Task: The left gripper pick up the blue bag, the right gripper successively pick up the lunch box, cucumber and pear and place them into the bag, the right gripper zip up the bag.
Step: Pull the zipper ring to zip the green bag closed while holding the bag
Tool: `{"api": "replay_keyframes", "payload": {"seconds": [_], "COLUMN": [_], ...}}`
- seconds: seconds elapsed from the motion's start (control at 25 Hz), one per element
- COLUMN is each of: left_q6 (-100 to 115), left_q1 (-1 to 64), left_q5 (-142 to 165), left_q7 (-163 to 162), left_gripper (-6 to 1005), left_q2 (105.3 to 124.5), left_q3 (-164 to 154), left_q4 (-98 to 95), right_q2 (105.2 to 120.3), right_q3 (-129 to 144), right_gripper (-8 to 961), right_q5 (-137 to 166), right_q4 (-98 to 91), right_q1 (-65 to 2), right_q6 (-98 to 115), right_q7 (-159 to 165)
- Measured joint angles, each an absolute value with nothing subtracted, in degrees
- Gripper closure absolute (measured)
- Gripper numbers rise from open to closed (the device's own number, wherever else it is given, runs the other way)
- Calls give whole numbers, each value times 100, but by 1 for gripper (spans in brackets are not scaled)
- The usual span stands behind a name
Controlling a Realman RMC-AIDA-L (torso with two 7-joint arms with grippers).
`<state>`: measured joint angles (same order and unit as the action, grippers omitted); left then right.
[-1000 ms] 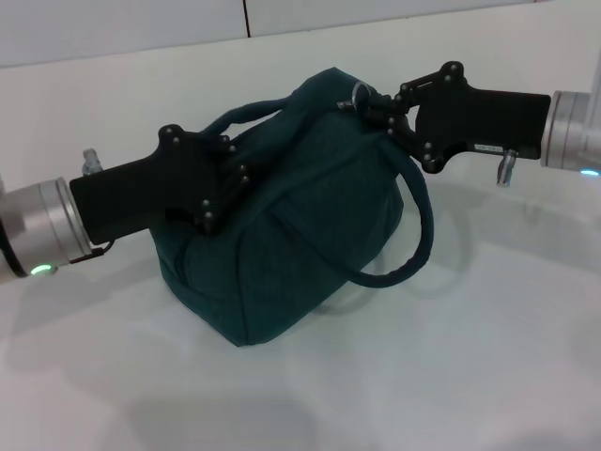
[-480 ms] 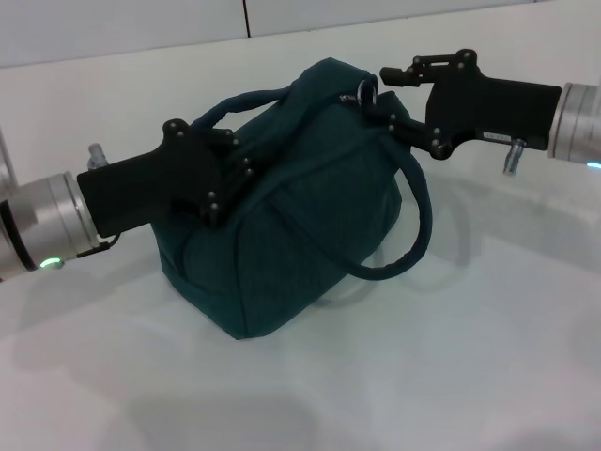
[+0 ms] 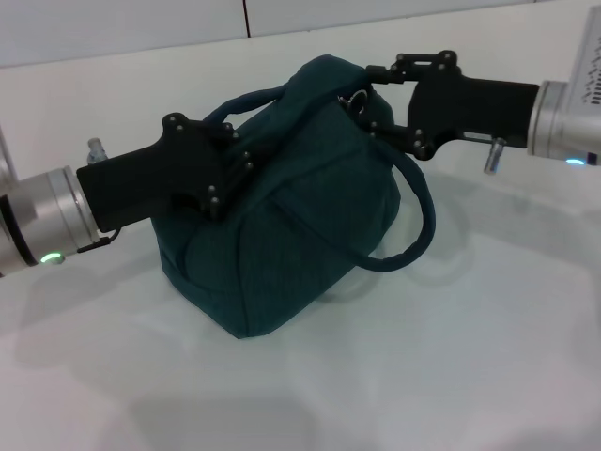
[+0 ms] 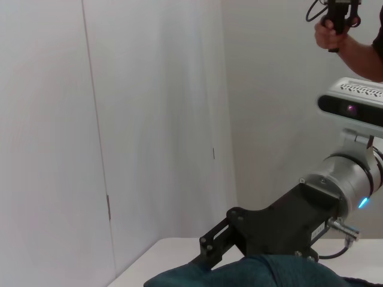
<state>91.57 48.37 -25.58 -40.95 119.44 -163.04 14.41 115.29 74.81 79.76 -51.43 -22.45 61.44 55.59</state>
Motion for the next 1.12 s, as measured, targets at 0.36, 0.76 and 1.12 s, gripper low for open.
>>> {"api": "replay_keyframes", "payload": {"seconds": [0.36, 0.76, 1.12], "left_q6": [9172, 9175, 9190], "left_q1": [4813, 4783, 4759], "left_q5": [-2571, -2608, -2638], "left_q7": [-4095, -4095, -4096], "left_gripper": [951, 950, 946], "left_q2": [11953, 11953, 11953], "left_q3": [-16303, -16296, -16294], "left_q4": [1442, 1441, 1442], "right_q2": [11529, 11530, 11529], "right_q3": [7773, 7804, 7766], "right_gripper": [455, 503, 874], "right_q5": [7967, 7988, 7958], "right_q4": [-5057, -5105, -5123], "right_q1": [-2330, -2233, -2172], "right_q6": [6143, 6212, 6227], "right_q7": [5536, 5489, 5303]}}
